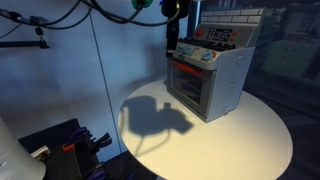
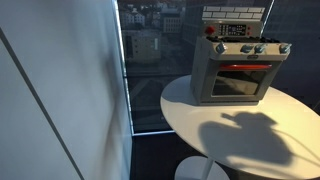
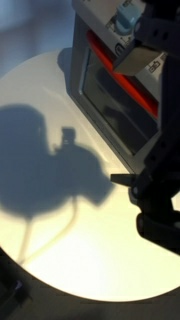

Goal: Turn the knob on the right to the right

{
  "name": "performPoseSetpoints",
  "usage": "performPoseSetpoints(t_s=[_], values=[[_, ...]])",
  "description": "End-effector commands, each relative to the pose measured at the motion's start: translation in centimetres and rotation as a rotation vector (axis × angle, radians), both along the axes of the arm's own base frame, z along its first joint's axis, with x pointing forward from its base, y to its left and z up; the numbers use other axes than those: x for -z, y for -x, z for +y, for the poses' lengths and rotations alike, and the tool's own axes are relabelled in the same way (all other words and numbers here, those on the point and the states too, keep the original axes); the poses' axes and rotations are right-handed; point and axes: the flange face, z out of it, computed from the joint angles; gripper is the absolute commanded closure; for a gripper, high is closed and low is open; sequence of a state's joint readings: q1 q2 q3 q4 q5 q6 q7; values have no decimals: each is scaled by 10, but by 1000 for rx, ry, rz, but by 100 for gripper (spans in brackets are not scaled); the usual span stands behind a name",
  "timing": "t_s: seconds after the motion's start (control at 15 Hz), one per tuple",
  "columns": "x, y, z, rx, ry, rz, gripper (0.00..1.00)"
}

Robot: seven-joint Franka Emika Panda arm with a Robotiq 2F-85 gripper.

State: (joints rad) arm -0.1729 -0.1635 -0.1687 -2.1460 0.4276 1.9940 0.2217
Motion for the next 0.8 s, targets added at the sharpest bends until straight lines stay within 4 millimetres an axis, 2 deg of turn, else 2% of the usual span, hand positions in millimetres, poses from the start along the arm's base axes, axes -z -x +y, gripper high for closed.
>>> performPoseSetpoints(t_s=[0.0, 0.53, 0.73], values=[[-21, 15, 1, -29, 56, 86, 0], [-44, 43, 13, -155, 190, 287, 0], [-61, 53, 17, -204, 246, 358, 0]])
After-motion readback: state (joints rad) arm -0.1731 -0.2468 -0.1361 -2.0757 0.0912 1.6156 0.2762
